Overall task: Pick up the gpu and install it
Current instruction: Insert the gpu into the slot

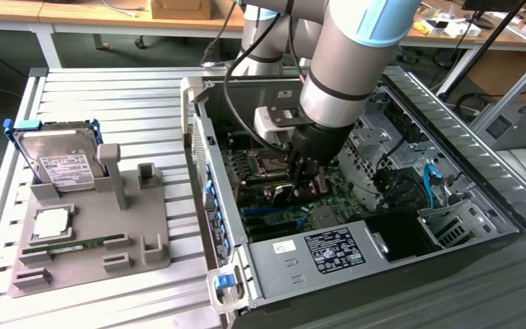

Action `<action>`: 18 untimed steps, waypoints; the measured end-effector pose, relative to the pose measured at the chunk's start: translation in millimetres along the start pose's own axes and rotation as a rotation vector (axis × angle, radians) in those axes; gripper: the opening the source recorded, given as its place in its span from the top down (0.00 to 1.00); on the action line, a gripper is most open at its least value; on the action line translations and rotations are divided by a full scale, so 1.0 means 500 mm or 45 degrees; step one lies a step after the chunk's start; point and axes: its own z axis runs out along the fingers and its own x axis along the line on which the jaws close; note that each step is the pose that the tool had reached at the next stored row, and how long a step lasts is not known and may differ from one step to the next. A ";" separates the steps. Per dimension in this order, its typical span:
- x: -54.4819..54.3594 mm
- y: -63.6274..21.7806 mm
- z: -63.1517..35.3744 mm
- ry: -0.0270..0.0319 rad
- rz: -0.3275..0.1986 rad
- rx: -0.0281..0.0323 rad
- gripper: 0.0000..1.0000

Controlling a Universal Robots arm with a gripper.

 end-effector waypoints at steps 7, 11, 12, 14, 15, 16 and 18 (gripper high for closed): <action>-0.001 0.002 0.001 -0.0001 0.000 0.0000 0.73; -0.001 0.003 0.000 0.0002 0.000 -0.0002 0.73; -0.001 0.003 0.000 0.0002 0.000 -0.0002 0.73; -0.001 0.003 0.001 0.0002 0.000 -0.0001 0.73; -0.001 0.003 0.001 0.0002 0.000 -0.0001 0.73; -0.001 0.003 0.000 0.0002 0.000 -0.0002 0.73; -0.001 0.003 0.000 0.0002 0.000 -0.0002 0.73</action>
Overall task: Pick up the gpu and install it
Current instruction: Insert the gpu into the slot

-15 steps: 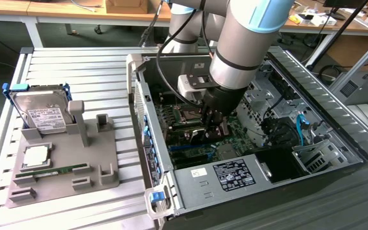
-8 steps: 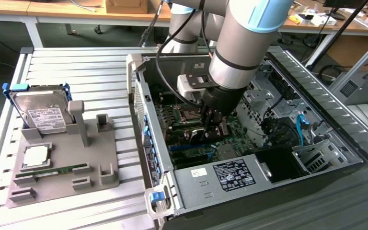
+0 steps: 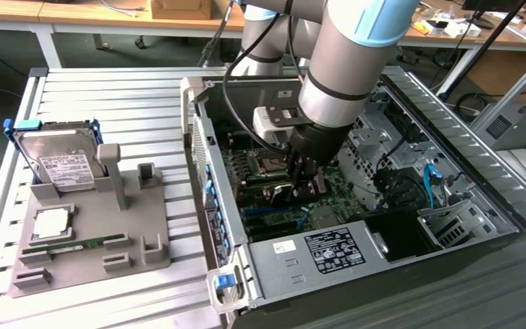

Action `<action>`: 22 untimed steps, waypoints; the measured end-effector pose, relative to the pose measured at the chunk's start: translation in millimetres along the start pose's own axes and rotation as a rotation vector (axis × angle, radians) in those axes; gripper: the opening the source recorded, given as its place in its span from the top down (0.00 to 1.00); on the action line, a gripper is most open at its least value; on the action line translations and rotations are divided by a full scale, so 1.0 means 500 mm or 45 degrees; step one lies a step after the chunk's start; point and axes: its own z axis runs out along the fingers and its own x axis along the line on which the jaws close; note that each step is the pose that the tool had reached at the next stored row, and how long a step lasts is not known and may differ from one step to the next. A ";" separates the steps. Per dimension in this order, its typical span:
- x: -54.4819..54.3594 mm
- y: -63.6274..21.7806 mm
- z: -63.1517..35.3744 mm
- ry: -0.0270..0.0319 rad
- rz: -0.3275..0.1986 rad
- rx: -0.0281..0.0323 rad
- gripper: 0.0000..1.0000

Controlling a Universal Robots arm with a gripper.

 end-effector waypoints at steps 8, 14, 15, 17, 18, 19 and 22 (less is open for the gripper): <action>-0.005 0.001 0.000 -0.0001 0.000 0.0000 0.73; -0.007 0.005 0.000 0.0000 0.000 0.0001 0.73; -0.007 0.006 0.000 0.0000 0.000 0.0000 0.73; -0.009 0.006 0.001 0.0000 0.000 0.0000 0.73; -0.010 0.006 0.001 -0.0001 0.000 0.0001 0.73; -0.010 0.006 0.001 -0.0001 0.000 0.0000 0.73; -0.010 0.007 0.001 0.0000 0.000 0.0000 0.73</action>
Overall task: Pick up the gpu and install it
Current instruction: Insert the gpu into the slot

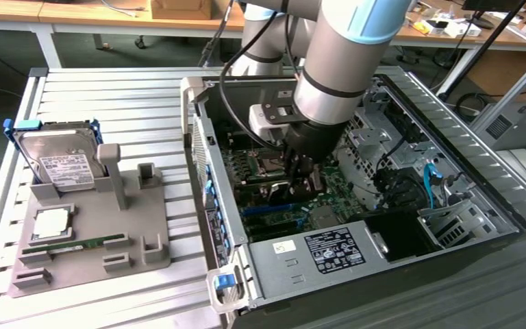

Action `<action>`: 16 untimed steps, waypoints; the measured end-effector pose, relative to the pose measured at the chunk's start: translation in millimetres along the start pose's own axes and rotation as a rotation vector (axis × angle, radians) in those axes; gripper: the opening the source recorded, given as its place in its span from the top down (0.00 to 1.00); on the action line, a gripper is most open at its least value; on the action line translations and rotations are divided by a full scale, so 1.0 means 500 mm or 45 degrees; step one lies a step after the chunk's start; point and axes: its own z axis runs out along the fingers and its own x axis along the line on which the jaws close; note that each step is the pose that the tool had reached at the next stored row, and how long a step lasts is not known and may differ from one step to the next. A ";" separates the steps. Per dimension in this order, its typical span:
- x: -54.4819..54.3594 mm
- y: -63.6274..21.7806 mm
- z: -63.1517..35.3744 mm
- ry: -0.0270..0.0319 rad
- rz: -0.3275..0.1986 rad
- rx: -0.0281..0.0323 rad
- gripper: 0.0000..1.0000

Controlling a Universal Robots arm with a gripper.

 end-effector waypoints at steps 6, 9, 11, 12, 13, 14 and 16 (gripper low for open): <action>-0.001 0.004 0.000 -0.0002 0.000 0.0001 0.73; -0.002 0.004 0.000 0.0001 0.000 -0.0001 0.73; -0.002 0.005 0.000 0.0001 0.000 0.0000 0.73; -0.002 0.005 0.000 0.0001 0.000 -0.0001 0.73; -0.002 0.005 0.000 0.0001 0.000 0.0000 0.73; -0.002 0.006 0.000 0.0001 0.000 -0.0001 0.73; -0.002 0.006 0.001 0.0000 0.000 0.0000 0.73</action>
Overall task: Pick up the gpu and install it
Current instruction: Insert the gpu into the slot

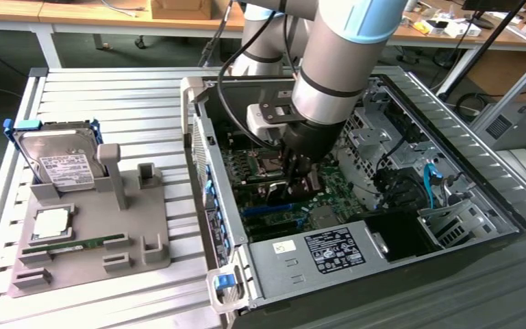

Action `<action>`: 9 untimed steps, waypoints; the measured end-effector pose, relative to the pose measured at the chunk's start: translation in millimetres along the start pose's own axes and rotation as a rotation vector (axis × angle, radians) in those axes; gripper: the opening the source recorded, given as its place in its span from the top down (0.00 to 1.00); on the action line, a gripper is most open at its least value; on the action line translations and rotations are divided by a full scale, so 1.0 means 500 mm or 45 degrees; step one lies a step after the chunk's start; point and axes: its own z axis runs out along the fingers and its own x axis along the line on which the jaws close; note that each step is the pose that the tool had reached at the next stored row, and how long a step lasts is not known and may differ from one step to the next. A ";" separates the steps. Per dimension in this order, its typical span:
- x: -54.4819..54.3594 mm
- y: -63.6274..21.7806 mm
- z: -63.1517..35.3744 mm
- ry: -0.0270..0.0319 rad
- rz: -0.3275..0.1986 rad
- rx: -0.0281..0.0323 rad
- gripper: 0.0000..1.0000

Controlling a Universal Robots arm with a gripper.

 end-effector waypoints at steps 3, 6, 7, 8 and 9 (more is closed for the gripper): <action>0.000 0.000 0.002 -0.0005 0.000 0.0002 0.73; 0.000 0.001 0.004 0.0002 0.001 -0.0001 0.73; 0.000 0.001 0.006 0.0001 0.001 -0.0001 0.73; 0.000 0.002 0.007 0.0000 0.001 0.0000 0.73; 0.000 0.002 0.007 0.0000 0.001 0.0000 0.73</action>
